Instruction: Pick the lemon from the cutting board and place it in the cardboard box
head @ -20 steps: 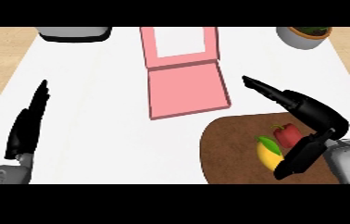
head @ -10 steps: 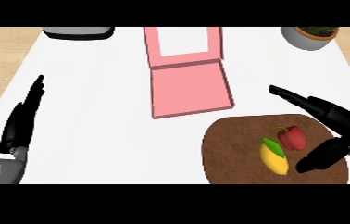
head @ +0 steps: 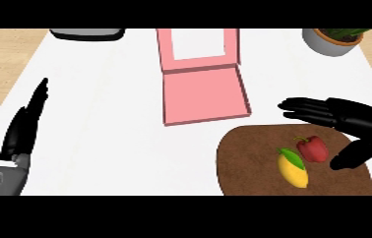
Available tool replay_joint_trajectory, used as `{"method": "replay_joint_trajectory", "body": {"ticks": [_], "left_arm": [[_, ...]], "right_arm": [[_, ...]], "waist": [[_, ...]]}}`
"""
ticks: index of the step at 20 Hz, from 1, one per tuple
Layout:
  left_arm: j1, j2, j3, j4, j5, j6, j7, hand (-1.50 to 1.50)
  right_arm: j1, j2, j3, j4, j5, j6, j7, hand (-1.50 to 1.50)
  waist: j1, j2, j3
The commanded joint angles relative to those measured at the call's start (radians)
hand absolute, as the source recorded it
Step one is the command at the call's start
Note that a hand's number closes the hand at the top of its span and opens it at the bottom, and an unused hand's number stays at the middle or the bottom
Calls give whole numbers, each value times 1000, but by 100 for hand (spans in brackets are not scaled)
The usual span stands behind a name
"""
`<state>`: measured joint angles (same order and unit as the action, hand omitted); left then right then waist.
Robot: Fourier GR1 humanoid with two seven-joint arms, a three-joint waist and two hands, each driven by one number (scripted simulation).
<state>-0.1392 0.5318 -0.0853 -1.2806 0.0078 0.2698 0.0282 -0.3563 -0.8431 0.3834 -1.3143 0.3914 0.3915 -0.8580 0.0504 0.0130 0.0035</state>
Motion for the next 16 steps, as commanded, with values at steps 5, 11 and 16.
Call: {"method": "replay_joint_trajectory", "body": {"ticks": [5,11,16], "left_arm": [[-13,-22,-7,1,-24,1,33,0],[35,27,77,-18,4,-58,15,0],[-37,10,96,46,-33,-63,39,0]], "right_arm": [[-187,19,196,142,248,49,-101,-150],[-161,79,239,191,352,-43,-107,-150],[-193,138,237,220,397,-43,-107,-150]], "waist": [[-14,-6,-3],[-38,-12,-3],[-48,-11,-4]]}}
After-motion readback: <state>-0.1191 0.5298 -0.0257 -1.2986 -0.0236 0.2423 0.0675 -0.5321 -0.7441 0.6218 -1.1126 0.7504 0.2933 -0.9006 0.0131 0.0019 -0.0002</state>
